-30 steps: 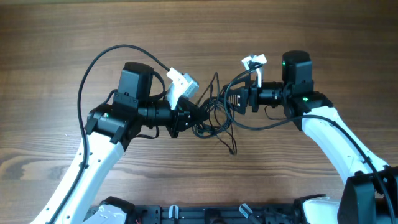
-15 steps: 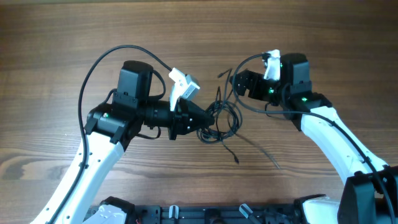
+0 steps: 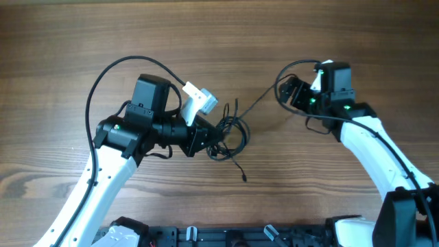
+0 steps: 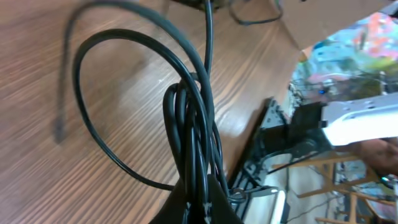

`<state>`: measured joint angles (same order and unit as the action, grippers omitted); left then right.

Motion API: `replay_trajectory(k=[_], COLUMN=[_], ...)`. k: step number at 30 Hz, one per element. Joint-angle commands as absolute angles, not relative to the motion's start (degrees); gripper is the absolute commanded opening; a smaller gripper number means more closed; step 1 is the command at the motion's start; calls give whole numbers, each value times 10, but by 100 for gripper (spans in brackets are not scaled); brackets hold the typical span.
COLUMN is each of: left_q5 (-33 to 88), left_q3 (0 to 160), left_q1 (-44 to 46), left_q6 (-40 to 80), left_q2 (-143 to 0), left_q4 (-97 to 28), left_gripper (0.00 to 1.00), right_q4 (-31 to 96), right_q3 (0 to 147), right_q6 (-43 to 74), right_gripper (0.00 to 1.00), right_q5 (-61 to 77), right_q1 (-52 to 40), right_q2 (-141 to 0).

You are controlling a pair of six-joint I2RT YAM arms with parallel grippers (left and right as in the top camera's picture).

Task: Untangle cables

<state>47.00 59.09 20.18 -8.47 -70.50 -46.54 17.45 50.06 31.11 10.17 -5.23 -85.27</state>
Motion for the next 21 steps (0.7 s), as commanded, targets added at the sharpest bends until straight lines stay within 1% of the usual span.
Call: replay_trajectory(k=[1,4,7,9,10,11,12,14,15,19,21], left_q5=[445,445,445,445,445,445,445,445,445,445,445], left_q3=[592,592,592,592,592,592,592,592,592,592,592], left_q1=[202,202,202,202,202,202,202,202,202,202,207], left_q6=[-88,-88,-94,-116,-140,-154,-181,-210,-220,-238,-238], left_q2=[-698,-698,-698,-698,-698,-699,-701,-706,-709,-731,-745], left_q4=[-459,-446,-439,-441,-445,-447,-452,-461,-466,-488,-497], left_gripper=[4,4,4,4,4,4,4,4,4,4,4], right_q4=[201,227,227,206,186,175,161,158,158,142,132], right_q3=[502,502,502,502,502,502,502,502,502,502,502], right_q6=[374,408,393,306,223,169,65,-25,-54,-109,-123], right_gripper=[100,100,100,100,100,100,100,100,100,100,100], right_q5=[34,22,69,161,249,313,453,601,651,771,786], right_q1=[-6,28,52,57,57,55,51,46,44,29,14], right_q2=[-860,-860,-860,-860,-860,-860,-860,-860,-860,-860,-860])
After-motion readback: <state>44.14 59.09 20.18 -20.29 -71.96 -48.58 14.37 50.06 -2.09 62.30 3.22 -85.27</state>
